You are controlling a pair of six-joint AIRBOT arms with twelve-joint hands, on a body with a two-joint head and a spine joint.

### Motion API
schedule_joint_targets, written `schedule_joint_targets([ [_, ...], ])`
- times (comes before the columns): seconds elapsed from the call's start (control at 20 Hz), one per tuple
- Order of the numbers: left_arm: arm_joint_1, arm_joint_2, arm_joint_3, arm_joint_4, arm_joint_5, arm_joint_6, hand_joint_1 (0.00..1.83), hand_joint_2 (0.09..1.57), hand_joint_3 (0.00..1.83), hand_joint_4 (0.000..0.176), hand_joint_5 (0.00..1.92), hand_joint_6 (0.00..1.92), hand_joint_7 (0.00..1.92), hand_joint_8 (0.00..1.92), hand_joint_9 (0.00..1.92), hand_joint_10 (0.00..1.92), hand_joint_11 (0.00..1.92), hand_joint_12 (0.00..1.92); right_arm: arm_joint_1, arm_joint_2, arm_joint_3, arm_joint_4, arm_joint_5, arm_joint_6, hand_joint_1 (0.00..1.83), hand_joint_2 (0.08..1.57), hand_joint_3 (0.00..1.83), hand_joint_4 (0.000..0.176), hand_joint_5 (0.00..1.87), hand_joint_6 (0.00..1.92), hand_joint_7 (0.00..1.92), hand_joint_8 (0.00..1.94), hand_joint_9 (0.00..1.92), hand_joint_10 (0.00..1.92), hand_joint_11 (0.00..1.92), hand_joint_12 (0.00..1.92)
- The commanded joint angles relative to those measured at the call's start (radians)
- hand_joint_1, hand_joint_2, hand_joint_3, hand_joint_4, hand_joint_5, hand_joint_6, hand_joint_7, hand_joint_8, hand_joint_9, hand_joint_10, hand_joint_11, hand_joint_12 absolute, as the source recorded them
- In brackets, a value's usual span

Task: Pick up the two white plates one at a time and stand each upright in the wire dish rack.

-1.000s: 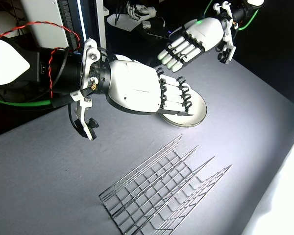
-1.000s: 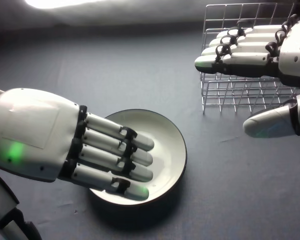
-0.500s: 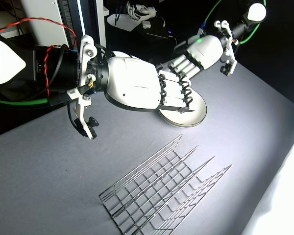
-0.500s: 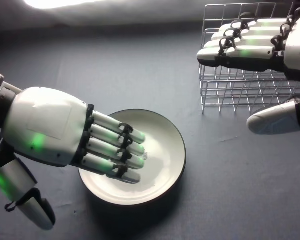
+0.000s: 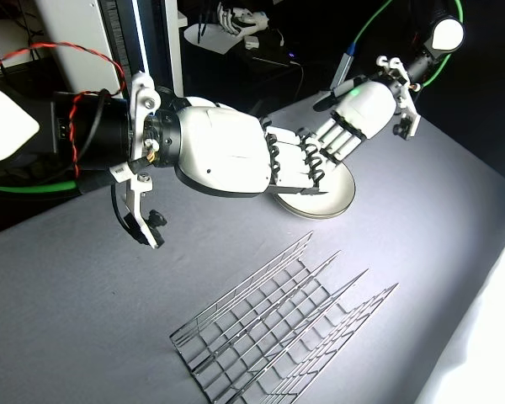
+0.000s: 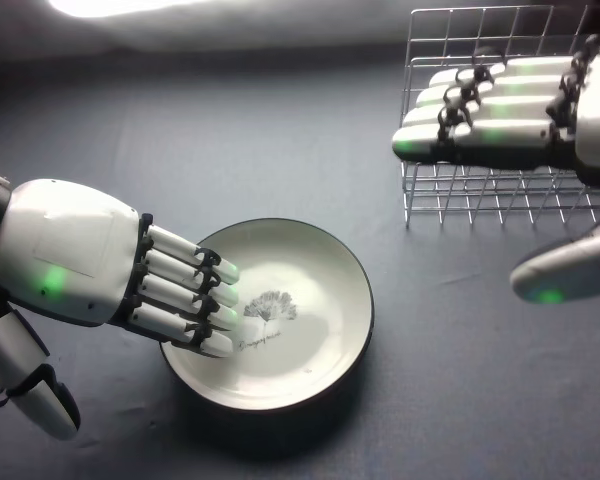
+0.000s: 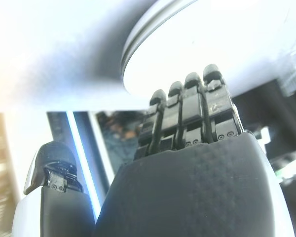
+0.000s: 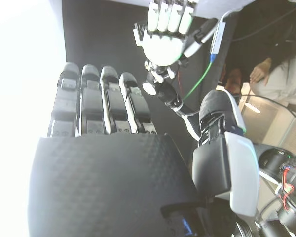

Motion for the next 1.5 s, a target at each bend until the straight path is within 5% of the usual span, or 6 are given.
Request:
schedule_joint_targets([
  [0.0,-0.001,-0.002,0.009,-0.066,-0.03,0.0,0.0,1.08,0.0,0.0,0.0,0.0,0.0,0.0,0.0,0.0,0.0,0.0,0.01,0.007,0.001,0.057,0.093,0.001,0.04,1.16,0.0,0.0,0.0,0.0,0.0,0.0,0.0,0.0,0.0,0.0],
  [0.3,0.005,-0.021,0.067,-0.064,-0.023,0.0,0.0,1.06,0.0,0.0,0.0,0.0,0.0,0.0,0.0,0.0,0.0,0.0,0.035,0.005,0.009,0.03,0.115,-0.025,0.03,1.17,0.0,0.0,0.01,0.0,0.0,0.0,0.0,0.0,0.0,0.0],
  [0.6,0.014,-0.025,0.102,-0.039,-0.042,0.0,0.0,1.07,0.0,0.0,0.0,0.0,0.0,0.0,0.0,0.0,0.0,0.0,0.016,-0.054,0.121,-0.108,0.324,-0.04,0.04,1.18,0.0,0.0,0.01,0.0,0.0,0.0,0.0,0.0,0.0,0.0],
  [1.15,0.057,-0.033,0.105,0.0,-0.052,0.03,0.0,1.06,0.0,0.0,0.0,0.0,0.0,0.0,0.0,0.0,0.0,0.0,-0.016,-0.125,0.198,-0.295,0.356,-0.035,0.0,1.2,0.0,0.0,0.0,0.0,0.0,0.0,0.0,0.0,0.0,0.0],
  [1.45,0.067,-0.041,0.107,0.019,-0.03,0.041,0.0,1.06,0.0,0.0,0.0,0.0,0.0,0.0,0.0,0.0,0.0,0.0,-0.039,-0.143,0.209,-0.297,0.353,-0.028,0.07,1.18,0.0,0.0,0.0,0.0,0.0,0.0,0.0,0.0,0.0,0.0],
])
